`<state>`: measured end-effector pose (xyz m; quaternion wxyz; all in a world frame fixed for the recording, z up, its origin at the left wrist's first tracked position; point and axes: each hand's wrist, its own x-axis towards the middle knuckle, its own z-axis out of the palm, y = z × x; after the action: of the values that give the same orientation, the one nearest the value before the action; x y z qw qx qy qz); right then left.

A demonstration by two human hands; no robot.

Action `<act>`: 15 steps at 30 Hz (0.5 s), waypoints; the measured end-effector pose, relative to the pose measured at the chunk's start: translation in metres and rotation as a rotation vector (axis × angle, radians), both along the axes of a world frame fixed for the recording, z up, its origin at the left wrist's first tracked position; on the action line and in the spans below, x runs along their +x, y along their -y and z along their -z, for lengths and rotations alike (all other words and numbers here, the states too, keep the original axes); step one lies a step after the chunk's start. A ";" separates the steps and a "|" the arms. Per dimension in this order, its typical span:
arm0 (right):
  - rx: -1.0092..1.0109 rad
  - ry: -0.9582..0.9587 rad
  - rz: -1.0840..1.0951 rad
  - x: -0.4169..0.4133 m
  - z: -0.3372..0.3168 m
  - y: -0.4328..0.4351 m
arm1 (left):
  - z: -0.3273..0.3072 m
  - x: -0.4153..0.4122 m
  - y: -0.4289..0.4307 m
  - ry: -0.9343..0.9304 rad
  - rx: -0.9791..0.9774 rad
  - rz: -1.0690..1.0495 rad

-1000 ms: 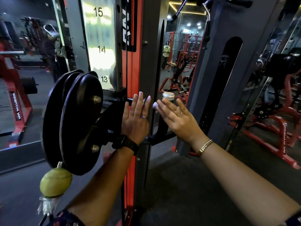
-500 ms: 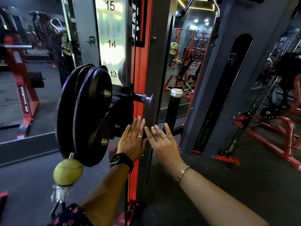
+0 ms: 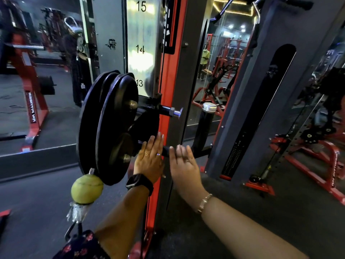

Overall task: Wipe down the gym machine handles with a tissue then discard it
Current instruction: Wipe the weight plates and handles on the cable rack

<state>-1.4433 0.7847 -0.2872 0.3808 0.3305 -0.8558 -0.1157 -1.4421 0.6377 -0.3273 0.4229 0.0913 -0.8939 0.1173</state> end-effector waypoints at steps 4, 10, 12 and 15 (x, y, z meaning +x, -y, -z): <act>-0.053 0.172 0.031 -0.004 -0.011 0.029 | 0.002 0.000 0.001 -0.012 -0.023 -0.027; 0.183 -0.108 -0.179 -0.028 0.002 -0.028 | -0.002 0.001 -0.004 0.040 -0.053 -0.092; 0.256 -0.188 -0.203 -0.033 -0.005 -0.052 | -0.003 0.001 -0.004 0.042 -0.025 -0.086; 0.253 -0.209 -0.249 -0.034 -0.013 -0.062 | -0.002 0.001 -0.002 0.054 -0.014 -0.072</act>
<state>-1.4769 0.8465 -0.2741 0.4345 0.4652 -0.7427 -0.2079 -1.4408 0.6395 -0.3251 0.3949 0.1174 -0.9002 0.1411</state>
